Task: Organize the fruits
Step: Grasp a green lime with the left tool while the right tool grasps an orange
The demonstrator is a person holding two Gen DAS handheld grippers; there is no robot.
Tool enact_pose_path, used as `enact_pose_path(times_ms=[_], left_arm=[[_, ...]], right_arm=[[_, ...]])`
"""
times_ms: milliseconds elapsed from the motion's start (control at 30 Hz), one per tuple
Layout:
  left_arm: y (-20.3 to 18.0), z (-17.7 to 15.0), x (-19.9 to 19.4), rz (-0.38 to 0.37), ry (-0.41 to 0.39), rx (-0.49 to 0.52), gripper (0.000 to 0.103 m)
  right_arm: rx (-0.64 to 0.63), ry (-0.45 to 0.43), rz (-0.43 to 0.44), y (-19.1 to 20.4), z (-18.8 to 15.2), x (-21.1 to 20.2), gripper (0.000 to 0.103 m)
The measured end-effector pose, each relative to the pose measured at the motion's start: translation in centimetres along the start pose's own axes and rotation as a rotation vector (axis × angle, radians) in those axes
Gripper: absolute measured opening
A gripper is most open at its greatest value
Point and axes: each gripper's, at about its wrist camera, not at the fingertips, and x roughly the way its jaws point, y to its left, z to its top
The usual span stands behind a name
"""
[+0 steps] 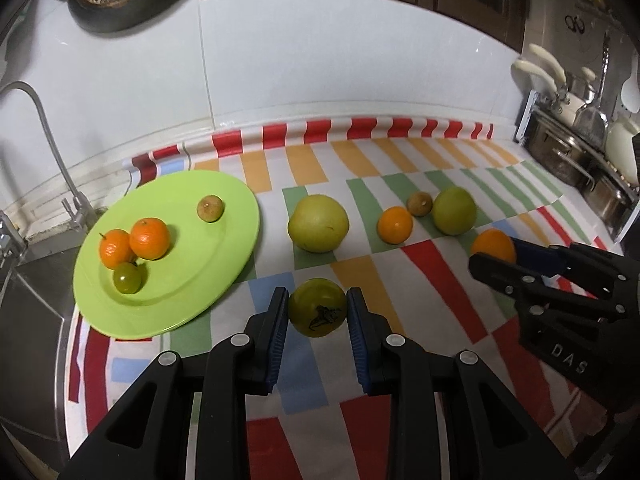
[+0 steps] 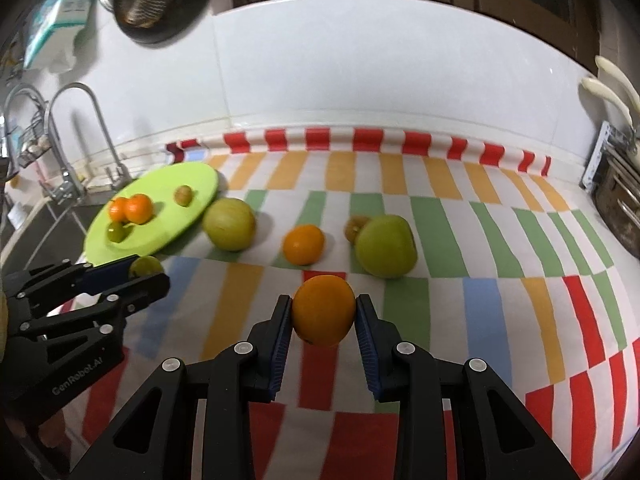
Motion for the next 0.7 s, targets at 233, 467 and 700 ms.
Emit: enact_pose_path(times_ms=[233,467,700], left_arm=[[0.4,-0.6,-2.7,0.012,-0.030,-0.019,0.029],[1.3,-1.1,-4.7,0.037,-0.054,-0.032,0.029],[3.3,-1.0,-6.1,0.067,-0.085,-0.053,0.029]], right_arm=[[-0.037,-0.036,0.037,2.1,0.0,-2.2,0.033],[-0.069,-0.064,0.065,4.1,0.2,-3.5,0.033],[-0.095,-0.097,0.084,6.1,1.0,-4.2,0.033]])
